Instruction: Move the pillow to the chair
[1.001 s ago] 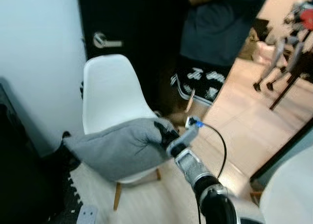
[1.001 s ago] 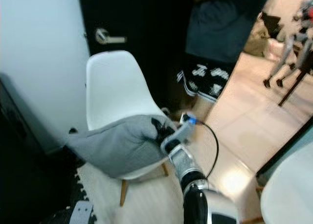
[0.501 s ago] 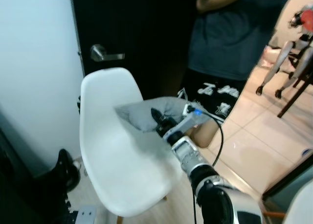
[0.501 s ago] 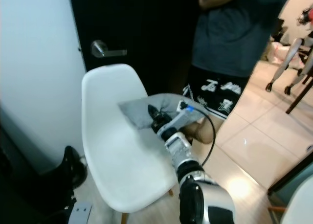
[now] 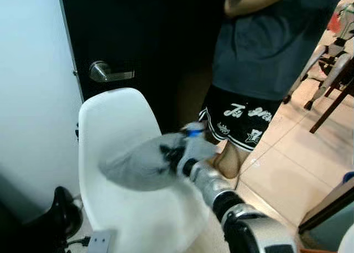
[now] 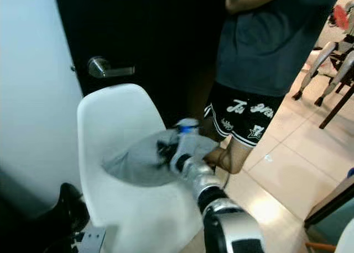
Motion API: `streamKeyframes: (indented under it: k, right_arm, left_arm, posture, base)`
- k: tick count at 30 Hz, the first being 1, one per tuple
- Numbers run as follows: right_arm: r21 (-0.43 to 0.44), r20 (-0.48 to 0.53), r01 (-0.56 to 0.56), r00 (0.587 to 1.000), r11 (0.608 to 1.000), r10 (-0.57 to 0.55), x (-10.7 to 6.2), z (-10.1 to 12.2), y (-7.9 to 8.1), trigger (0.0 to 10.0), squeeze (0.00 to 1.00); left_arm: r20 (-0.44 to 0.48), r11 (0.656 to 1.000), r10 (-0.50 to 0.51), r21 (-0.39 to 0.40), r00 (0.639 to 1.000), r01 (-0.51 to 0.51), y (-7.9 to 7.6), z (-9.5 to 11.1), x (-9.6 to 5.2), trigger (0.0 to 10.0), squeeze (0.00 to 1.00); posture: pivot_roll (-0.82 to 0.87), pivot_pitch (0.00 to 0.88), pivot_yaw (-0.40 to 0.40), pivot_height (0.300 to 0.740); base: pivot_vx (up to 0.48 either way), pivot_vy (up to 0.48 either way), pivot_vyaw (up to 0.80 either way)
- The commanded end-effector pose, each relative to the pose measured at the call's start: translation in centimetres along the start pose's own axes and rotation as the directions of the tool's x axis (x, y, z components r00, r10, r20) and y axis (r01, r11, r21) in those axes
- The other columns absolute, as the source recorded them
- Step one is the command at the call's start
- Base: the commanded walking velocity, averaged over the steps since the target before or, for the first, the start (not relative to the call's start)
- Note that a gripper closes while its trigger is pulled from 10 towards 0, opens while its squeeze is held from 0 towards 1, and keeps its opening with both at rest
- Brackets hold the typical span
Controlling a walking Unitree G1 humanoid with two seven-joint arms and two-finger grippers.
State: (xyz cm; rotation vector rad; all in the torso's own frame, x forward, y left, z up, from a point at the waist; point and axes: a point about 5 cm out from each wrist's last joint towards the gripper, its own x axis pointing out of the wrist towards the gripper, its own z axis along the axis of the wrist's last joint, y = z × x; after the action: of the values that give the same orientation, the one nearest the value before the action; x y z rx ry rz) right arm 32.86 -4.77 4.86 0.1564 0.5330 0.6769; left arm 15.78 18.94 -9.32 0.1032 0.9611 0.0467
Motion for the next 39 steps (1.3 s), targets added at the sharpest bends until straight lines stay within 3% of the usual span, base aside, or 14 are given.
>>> streamKeyframes:
  k: [1, 6, 7, 8, 9, 12, 16, 18, 22, 26, 31, 39]
  right_arm:
    - [-0.014, -0.167, -0.002, 0.986, 1.000, 0.000, -0.4, -3.3, 0.1, 10.0, 0.00]
    - [-0.027, -0.271, -0.094, 0.959, 0.995, 0.083, -0.5, -5.0, 1.0, 10.0, 0.00]
    - [-0.163, -0.363, -0.129, 0.930, 0.978, 0.062, -0.8, -6.2, 1.0, 10.0, 0.00]
    - [-0.163, -0.363, -0.129, 0.930, 0.978, 0.062, -0.8, -6.2, 1.0, 10.0, 0.00]
    - [-0.241, -0.394, -0.132, 0.919, 0.961, 0.027, -0.9, -6.6, 0.8, 10.0, 0.00]
    - [-0.318, -0.372, -0.019, 0.922, 0.948, -0.106, -1.1, -6.8, 0.0, 10.0, 0.00]
    - [-0.297, -0.316, 0.033, 0.940, 0.954, -0.131, -0.9, -6.5, 0.1, 10.0, 0.00]
    - [-0.224, -0.295, 0.066, 0.946, 0.972, -0.132, -0.8, -6.8, 0.4, 10.0, 0.00]
    - [-0.216, -0.372, 0.076, 0.915, 0.973, -0.154, -1.5, -9.1, 0.4, 10.0, 0.00]
    - [-0.219, -0.409, 0.062, 0.900, 0.974, -0.149, -1.6, -9.9, 0.7, 10.0, 0.00]
    - [-0.110, -0.395, 0.021, 0.917, 0.994, -0.063, -0.8, -10.0, 2.8, 10.0, 0.00]
    - [0.050, -0.327, -0.009, 0.945, 0.999, 0.024, -0.1, -9.1, 4.0, 10.0, 0.00]
  left_arm:
    - [-0.018, 1.000, -0.010, 0.014, 1.000, 0.010, -0.1, -0.5, -0.1, 10.0, 0.00]
    - [-0.018, 1.000, -0.010, 0.015, 1.000, 0.010, -0.1, -0.5, -0.1, 10.0, 0.00]
    - [-0.019, 1.000, -0.010, 0.017, 1.000, 0.010, 0.0, -0.5, -0.1, 10.0, 0.00]
    - [-0.019, 1.000, -0.010, 0.017, 1.000, 0.010, 0.0, -0.5, -0.1, 10.0, 0.00]
    - [-0.019, 1.000, -0.010, 0.018, 1.000, 0.010, 0.0, -0.6, -0.1, 10.0, 0.00]
    - [-0.020, 1.000, -0.011, 0.023, 1.000, 0.012, 0.0, -0.6, -0.1, 10.0, 0.00]
    - [-0.020, 1.000, -0.013, 0.024, 1.000, 0.014, -0.1, -0.7, -0.2, 10.0, 0.00]
    - [-0.022, 1.000, -0.015, 0.024, 1.000, 0.016, -0.2, -0.9, -0.2, 10.0, 0.00]
    - [-0.024, 1.000, -0.016, 0.023, 1.000, 0.016, -0.5, -1.3, -0.3, 10.0, 0.00]
    - [-0.024, 1.000, -0.013, 0.019, 1.000, 0.014, -0.6, -1.5, -0.4, 10.0, 0.00]
    - [-0.032, 1.000, -0.002, 0.003, 0.999, 0.002, -0.7, -2.3, -0.7, 10.0, 0.00]
    - [-0.018, 1.000, 0.010, 0.003, 1.000, -0.010, -0.4, -2.2, -0.7, 10.0, 0.00]
  posture:
    - [0.21, 0.000, -0.112, 0.740]
    - [0.21, 0.000, -0.111, 0.740]
    - [0.21, 0.000, -0.111, 0.740]
    - [0.21, 0.000, -0.111, 0.740]
    - [0.21, 0.000, -0.111, 0.740]
    - [0.22, 0.000, -0.117, 0.740]
    - [0.22, 0.000, -0.123, 0.740]
    - [0.23, 0.000, -0.127, 0.740]
    - [0.26, 0.000, -0.138, 0.740]
    - [0.27, 0.000, -0.143, 0.740]
    - [0.30, 0.000, -0.158, 0.740]
    - [0.30, 0.000, -0.150, 0.720]
  base:
    - [0.000, 0.000, 0.00]
    - [0.000, 0.000, 0.00]
    - [0.000, 0.000, 0.00]
    - [0.000, 0.000, 0.00]
    - [0.000, 0.000, 0.00]
    - [0.000, 0.000, 0.00]
    - [0.000, 0.000, 0.00]
    - [0.000, 0.000, 0.00]
    - [0.000, 0.000, 0.00]
    - [0.000, 0.000, 0.00]
    - [0.000, 0.000, 0.00]
    - [0.000, 0.000, 0.00]
